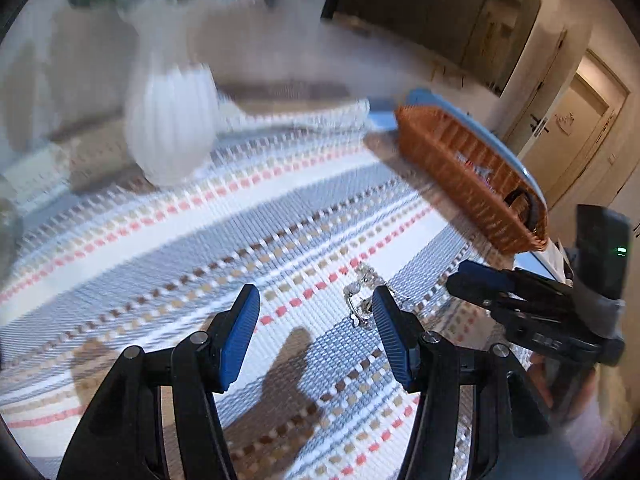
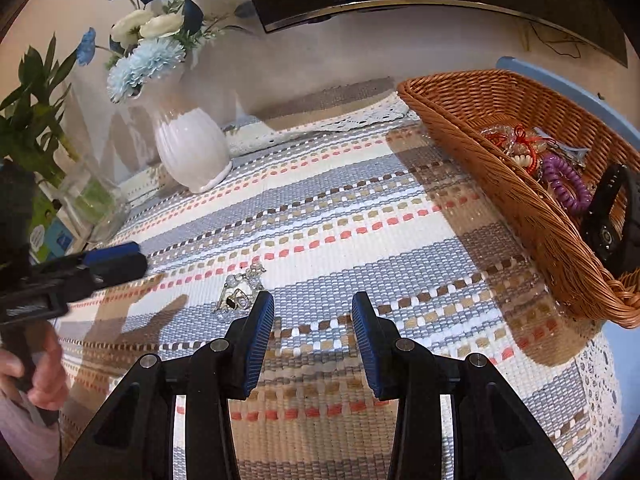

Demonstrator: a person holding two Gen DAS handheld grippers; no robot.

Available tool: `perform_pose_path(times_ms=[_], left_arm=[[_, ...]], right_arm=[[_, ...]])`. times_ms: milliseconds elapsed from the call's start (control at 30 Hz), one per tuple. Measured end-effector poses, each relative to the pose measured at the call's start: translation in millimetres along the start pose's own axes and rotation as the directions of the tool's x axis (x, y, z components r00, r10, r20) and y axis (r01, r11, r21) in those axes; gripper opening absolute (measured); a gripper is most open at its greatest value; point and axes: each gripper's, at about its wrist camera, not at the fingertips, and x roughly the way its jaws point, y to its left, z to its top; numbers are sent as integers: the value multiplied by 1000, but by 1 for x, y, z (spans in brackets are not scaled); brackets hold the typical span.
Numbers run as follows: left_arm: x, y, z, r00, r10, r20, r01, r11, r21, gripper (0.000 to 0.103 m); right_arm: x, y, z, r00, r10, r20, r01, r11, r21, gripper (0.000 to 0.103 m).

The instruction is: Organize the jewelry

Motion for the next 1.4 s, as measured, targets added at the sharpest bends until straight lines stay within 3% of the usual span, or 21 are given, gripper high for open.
perform_pose_path(times_ms=[167, 267, 433, 567, 733, 1033, 1167, 1300, 1333, 1367, 1400], left_arm=[[29, 4, -2, 995, -91, -29, 90, 995, -42, 46], [35, 2, -4, 996, -83, -43, 82, 996, -28, 35], [34, -6, -3, 996, -69, -53, 70, 998, 7, 34], [46, -7, 3, 992, -114, -54, 115, 993, 11, 34], [50, -7, 3, 992, -119, -49, 120, 992, 28, 34], [52, -29, -3, 1000, -4, -18, 6, 988, 157, 34], [51, -31, -5, 999, -19, -39, 26, 984, 178, 34], [52, -48, -11, 998, 45, -35, -34, 960, 277, 33], [54, -51, -11, 998, 60, -32, -48, 956, 289, 30], [54, -53, -11, 998, 64, -28, -53, 954, 296, 6], [54, -53, -10, 998, 42, -38, -30, 957, 288, 7]], right_arm=[[5, 2, -1, 1000, 6, -18, -6, 1000, -12, 41], [4, 9, -3, 1000, 13, -14, -14, 999, -51, 41], [12, 18, -1, 997, 37, -64, -42, 996, -84, 40], [18, 20, -1, 995, 42, -85, -49, 995, -85, 39], [17, 15, -1, 995, 56, -88, -62, 996, -67, 39], [16, 15, -1, 995, 55, -80, -60, 997, -56, 39], [14, 12, -2, 994, 73, -78, -76, 997, -32, 39], [11, 11, -2, 994, 85, -67, -87, 996, -25, 39], [12, 12, -2, 994, 85, -64, -86, 996, -23, 39], [11, 11, -2, 994, 89, -61, -91, 996, -17, 40], [10, 10, -3, 994, 94, -60, -95, 995, -11, 40]])
